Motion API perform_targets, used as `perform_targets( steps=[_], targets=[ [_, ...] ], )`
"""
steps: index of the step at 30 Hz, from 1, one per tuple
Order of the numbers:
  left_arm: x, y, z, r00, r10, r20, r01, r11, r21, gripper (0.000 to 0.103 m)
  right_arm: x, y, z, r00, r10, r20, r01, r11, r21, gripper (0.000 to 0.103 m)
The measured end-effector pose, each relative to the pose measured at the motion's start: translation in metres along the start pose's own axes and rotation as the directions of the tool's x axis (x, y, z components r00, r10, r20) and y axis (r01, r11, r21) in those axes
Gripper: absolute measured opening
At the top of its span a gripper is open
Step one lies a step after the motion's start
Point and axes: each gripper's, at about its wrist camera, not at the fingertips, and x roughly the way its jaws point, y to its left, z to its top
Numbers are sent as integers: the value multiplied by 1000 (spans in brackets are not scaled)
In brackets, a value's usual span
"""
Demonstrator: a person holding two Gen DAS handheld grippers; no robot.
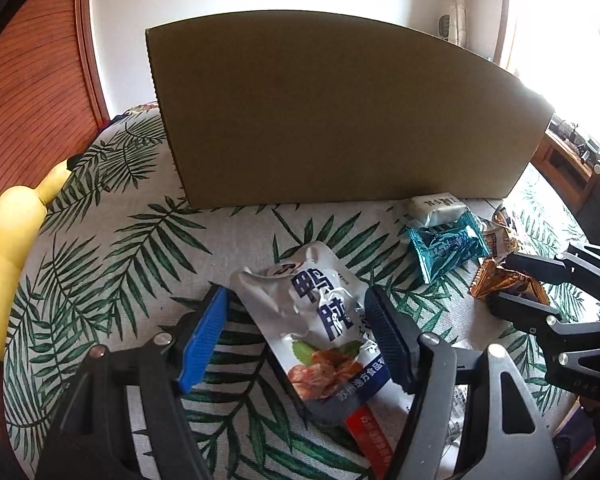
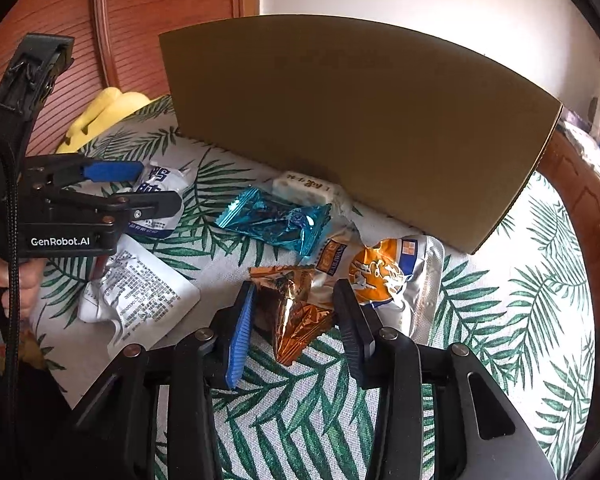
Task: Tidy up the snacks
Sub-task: 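Grasp the white duck-neck bag with the left tool while the right tool grasps the copper candy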
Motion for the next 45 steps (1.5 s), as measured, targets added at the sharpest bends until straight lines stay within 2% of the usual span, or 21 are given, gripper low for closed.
perform_targets(
  steps=[6, 13, 15, 16, 21, 23, 30, 32, 45],
  targets=[
    [2, -1, 0, 1000, 2, -1, -2, 1000, 10, 67, 1, 1, 1, 1000, 0, 3, 0, 1000, -6, 37],
    [1, -13, 0, 1000, 10, -14, -9, 999, 39, 71, 1, 1, 1, 1000, -1, 5, 1, 1000, -4, 37],
    [0, -14, -1, 1000, 4, -13, -3, 999, 41, 67, 1, 1, 1, 1000, -1, 5, 1, 1000, -2, 37],
    [-1, -14, -1, 1000, 3, -7, -2, 999, 44, 61, 1, 1, 1, 1000, -1, 5, 1, 1000, -3, 36],
    [-5, -17, -3, 1000, -6, 0, 6, 998, 55, 56, 1, 1, 1, 1000, 0, 7, 0, 1000, -2, 36],
    [-9, -16, -4, 1000, -15, 12, 14, 999, 48, 51, 1, 0, 1, 1000, 0, 8, -1, 1000, 0, 36],
    [-18, -13, -6, 999, -33, 38, 31, 999, 40, 46, 1, 0, 1, 1000, -5, 9, 5, 1000, -1, 36],
    [-23, -12, -6, 998, -34, 58, 31, 999, 40, 40, 1, 0, 1, 1000, -4, 9, 5, 1000, -1, 36],
    [-33, -11, -6, 995, -42, 86, 40, 999, 27, 39, 2, 0, 1, 1000, -6, 9, 6, 1000, -2, 36]
  ],
)
